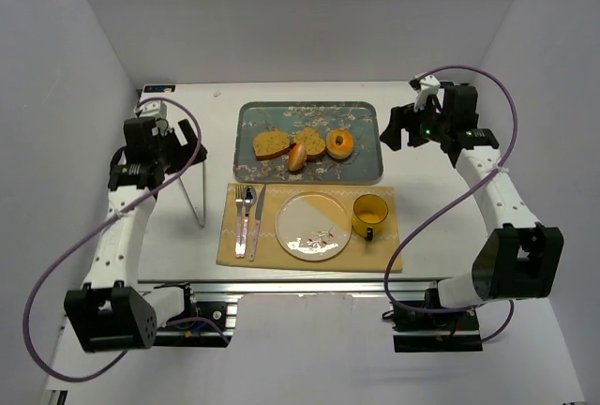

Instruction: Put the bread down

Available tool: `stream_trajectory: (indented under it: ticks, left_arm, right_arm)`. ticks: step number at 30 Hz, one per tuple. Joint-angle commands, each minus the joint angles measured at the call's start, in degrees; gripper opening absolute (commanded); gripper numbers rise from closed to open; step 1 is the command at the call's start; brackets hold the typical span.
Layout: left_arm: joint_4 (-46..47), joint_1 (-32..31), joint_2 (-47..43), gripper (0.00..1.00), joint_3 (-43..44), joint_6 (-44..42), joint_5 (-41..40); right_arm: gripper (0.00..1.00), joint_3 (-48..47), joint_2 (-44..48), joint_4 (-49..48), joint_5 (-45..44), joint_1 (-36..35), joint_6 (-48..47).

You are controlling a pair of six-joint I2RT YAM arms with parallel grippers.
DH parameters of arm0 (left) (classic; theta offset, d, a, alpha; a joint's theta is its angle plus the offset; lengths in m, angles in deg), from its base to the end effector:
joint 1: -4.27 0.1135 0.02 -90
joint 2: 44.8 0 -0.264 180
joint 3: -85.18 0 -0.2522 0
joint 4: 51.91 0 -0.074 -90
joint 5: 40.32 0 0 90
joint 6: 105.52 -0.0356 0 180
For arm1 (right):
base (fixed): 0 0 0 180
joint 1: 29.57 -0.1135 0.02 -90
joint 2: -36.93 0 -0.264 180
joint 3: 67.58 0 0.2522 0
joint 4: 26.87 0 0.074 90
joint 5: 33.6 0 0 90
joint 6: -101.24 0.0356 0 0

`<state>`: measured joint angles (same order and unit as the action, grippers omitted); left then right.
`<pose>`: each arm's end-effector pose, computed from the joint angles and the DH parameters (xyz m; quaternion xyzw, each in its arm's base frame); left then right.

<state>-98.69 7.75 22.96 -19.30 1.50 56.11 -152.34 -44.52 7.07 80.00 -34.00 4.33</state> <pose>0.2547 0.0115 0.3231 -0.1366 0.8912 -0.1009 0.4207 0.3222 0.0393 0.3348 -0.1848 0.8362 0.1671 0.4885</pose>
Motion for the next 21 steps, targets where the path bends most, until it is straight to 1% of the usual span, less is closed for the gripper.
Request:
stream_trajectory:
  ticks: [1, 2, 3, 4, 5, 6, 7, 8, 9, 10, 11, 12, 13, 16, 21]
  left_arm:
    - [-2.57, 1.78, -2.37, 0.98, -6.65, 3.29, -1.34]
    - [-3.10, 2.40, -2.72, 0.93, -9.17, 3.37, -1.25]
    - [-3.72, 3.01, -2.99, 0.85, -10.42, 3.37, -0.73]
    - [-3.90, 4.50, -3.08, 0.73, -11.56, 3.37, -0.38]
    - [-4.07, 5.38, -2.64, 0.46, -12.53, 3.29, -0.11]
    - [-4.07, 6.35, -2.38, 0.32, -14.02, 3.03, 0.59]
    - [-3.55, 7.84, -1.94, 0.27, -14.55, 2.76, 2.07]
    - [-3.03, 8.46, -0.98, 0.27, -14.91, 2.32, 3.05]
    - [-2.24, 8.90, -0.36, 0.32, -15.17, 1.54, 3.66]
    - [-1.71, 9.08, 0.34, 0.40, -15.17, 1.27, 3.93]
    - [-1.35, 9.08, 2.00, 0.54, -15.00, 1.00, 3.85]
    - [-0.57, 9.00, 2.97, 0.78, -14.65, 0.22, 3.67]
    - [-0.12, 9.08, 3.85, 0.82, -14.56, -0.14, 3.58]
    - [2.07, 9.08, 7.90, 0.86, -14.12, -1.72, 4.55]
    - [4.71, 8.82, 14.93, 0.86, -12.19, -2.51, 5.95]
  right_arm:
    - [0.89, 0.51, 3.23, -3.14, 11.86, 1.43, -9.92]
    - [0.87, 0.69, 4.10, -2.18, 16.70, 2.22, -13.09]
    - [0.78, 1.99, 4.63, -2.17, 23.79, 2.75, -15.30]
    - [0.48, 2.79, 4.98, -3.04, 26.04, 2.67, -16.45]
    - [0.27, 3.41, 5.42, -3.39, 30.07, 2.67, -17.68]
    - [0.00, 4.37, 5.60, -3.75, 30.98, 2.58, -17.78]
    - [0.00, 4.73, 5.69, -4.71, 31.68, 2.41, -17.43]
    - [0.00, 4.91, 5.78, -4.80, 32.65, 2.14, -17.60]
    - [0.00, 5.08, 5.78, -4.72, 32.74, 1.88, -17.60]
    - [0.50, 5.08, 5.60, -4.37, 32.74, 1.70, -17.60]
    - [0.70, 5.08, 5.43, -4.19, 32.05, 1.27, -16.99]
    - [0.82, 5.08, 5.25, -4.19, 31.43, 1.00, -16.55]
    - [0.89, 5.08, 5.25, -3.93, 30.99, 0.74, -16.46]
    - [0.89, 6.57, 6.39, -3.75, 29.93, 0.47, -15.67]
    - [0.89, 8.77, 7.80, -4.36, 29.05, 0.56, -15.05]
